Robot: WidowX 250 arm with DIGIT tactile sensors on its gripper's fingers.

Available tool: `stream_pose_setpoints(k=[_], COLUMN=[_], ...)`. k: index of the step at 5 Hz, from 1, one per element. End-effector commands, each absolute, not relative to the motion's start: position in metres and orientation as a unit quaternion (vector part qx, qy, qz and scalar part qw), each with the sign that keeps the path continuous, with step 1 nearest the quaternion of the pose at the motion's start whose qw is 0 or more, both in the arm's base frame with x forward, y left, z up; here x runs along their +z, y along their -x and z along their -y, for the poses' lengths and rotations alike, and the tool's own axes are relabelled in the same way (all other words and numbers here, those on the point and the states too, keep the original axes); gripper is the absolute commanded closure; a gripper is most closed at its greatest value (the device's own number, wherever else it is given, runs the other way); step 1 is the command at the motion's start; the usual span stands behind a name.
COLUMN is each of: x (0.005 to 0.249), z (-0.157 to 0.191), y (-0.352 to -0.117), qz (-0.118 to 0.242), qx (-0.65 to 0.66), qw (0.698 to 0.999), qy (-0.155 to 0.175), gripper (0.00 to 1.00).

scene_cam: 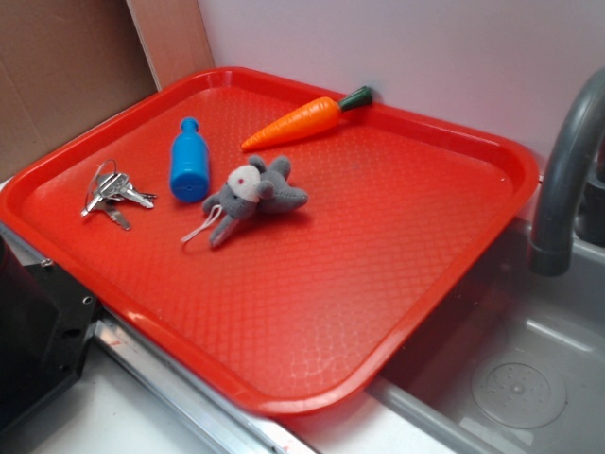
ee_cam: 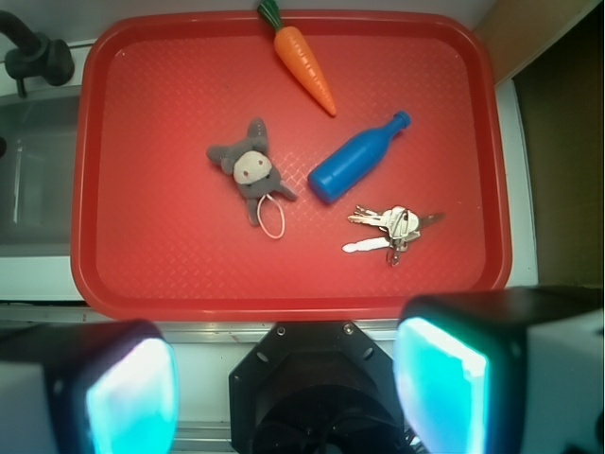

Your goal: Grab the silver keys.

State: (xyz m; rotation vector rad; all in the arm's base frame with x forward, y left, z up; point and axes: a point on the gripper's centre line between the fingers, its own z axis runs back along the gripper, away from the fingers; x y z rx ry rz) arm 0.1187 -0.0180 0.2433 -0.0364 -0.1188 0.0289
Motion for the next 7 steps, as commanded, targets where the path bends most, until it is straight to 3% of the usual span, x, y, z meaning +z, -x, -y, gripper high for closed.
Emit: stream_pose_setpoints(k=[1,2,3,4,5,6,7], x=[0.243,0.216,0.180,0.145,0.122,0.118,0.087], z=[0.018,-0.003,-0.008,-0.020,-0.038,-0.051,-0.079], y=[-0.119,-0.125,-0.147,-0.157,-0.160,-0.147,-0.139], qz=[0.059,0.092,0.053,0.055,0.030,0.010,-0.028], qx=[0.014,0.137,0.172,0.214,0.221,0.231,0.224], qw=[0.998,0.986,0.982,0.973,0.973,0.969,0.971], qy=[0.018,-0.028,-0.051,-0.067,-0.056,-0.090,-0.079], gripper=[0.00,0.00,0.00,0.00,0.00,0.00,0.00])
